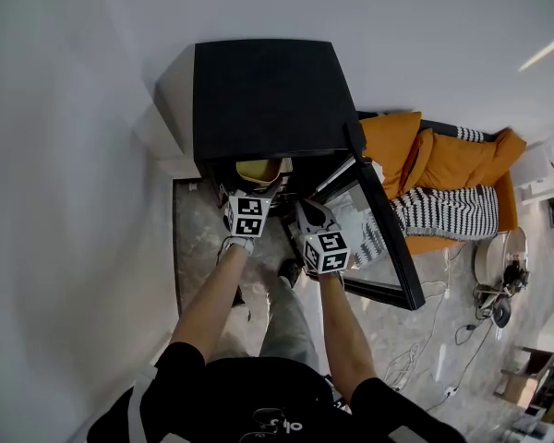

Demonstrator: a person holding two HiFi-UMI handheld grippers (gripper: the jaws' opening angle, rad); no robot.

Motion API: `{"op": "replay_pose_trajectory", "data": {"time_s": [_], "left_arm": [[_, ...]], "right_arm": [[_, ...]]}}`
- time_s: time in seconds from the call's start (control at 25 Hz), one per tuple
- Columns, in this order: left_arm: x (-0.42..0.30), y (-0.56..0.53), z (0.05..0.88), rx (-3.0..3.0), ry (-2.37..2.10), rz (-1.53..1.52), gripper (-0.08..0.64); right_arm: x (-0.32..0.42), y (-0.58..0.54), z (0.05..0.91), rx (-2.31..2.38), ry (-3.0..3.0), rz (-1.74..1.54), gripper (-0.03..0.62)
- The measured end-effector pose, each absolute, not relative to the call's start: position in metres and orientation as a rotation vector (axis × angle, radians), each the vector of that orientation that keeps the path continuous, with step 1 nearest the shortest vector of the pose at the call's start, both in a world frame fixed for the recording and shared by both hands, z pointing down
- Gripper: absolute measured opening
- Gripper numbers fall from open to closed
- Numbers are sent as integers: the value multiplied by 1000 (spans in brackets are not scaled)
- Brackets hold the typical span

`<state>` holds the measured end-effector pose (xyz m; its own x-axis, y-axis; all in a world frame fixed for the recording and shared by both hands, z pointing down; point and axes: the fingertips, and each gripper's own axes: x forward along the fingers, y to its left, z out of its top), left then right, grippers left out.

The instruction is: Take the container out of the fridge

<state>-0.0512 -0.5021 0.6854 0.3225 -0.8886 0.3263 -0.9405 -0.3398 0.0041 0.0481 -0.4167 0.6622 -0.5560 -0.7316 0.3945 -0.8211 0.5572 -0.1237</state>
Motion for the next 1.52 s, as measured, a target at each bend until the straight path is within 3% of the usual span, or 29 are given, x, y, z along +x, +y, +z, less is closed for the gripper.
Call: {"op": "replay_pose_trajectory", "data": {"time_s": [1.52], "left_arm": [[-69, -439, 677, 2461, -1592, 373, 497]], "right_arm": [[43, -367, 651, 1340, -2466, 403, 8]]}}
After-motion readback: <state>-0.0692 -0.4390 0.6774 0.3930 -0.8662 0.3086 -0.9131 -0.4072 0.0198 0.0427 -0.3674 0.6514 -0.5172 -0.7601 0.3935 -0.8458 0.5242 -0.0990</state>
